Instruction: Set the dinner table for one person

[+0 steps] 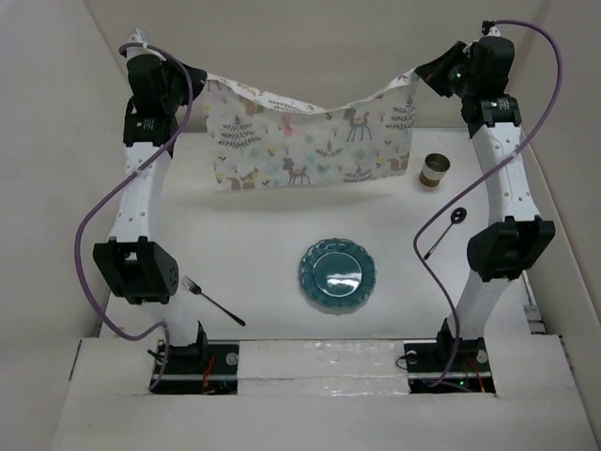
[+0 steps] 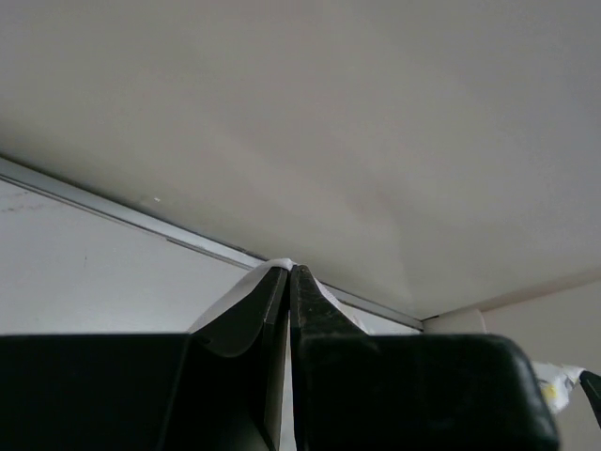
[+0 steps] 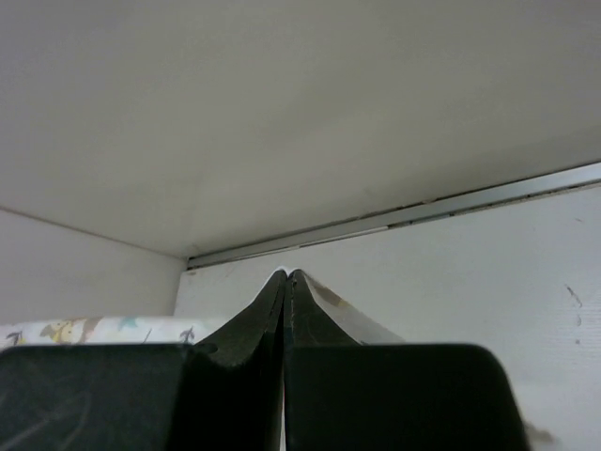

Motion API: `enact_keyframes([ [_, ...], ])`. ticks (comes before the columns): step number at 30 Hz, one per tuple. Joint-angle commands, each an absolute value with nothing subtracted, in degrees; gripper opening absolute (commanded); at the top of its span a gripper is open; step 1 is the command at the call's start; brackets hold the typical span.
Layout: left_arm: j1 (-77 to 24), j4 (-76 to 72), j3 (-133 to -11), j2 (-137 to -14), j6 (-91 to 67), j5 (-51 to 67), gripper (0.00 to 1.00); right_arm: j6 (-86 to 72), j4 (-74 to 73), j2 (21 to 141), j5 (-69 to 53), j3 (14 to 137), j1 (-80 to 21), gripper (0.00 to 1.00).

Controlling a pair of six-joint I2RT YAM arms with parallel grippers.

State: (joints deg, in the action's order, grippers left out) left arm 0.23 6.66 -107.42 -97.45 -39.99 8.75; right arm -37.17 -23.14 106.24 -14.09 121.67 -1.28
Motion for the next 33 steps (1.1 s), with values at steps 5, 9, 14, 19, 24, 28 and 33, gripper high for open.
enact_keyframes([
  [5, 2.54, -2.80, -100.14, -88.62, -41.48, 13.53, 0.00, -37.79, -19.61, 101.53, -19.07, 118.25, 0.35, 0.00],
  [9, 3.69, -8.78, -75.84, -82.54, -42.01, 15.64, 0.00, -37.62, -11.80, 94.24, -19.42, 94.70, 0.35, 0.00],
  [14, 4.39, -15.46, -55.75, -80.50, -42.80, 19.77, 0.00, -37.09, -9.58, 95.97, -21.70, 76.93, 1.49, 0.00],
  [19, 4.92, -18.45, -45.71, -84.72, -42.02, 22.06, 0.00, -35.42, -11.51, 99.84, -20.31, 71.64, 2.02, 0.00],
  [24, 4.92, -17.67, -40.88, -87.19, -40.26, 20.83, 0.00, -33.67, -13.53, 98.36, -17.23, 66.81, 2.02, 0.00],
  [28, 4.92, -13.64, -37.62, -83.68, -38.76, 18.29, 0.00, -33.40, -13.80, 94.05, -15.65, 59.09, 3.25, 0.00],
  [33, 4.92, -6.95, -35.42, -78.76, -36.48, 15.03, 0.00, -31.47, -15.81, 89.05, -15.65, 52.92, 4.48, 0.00],
])
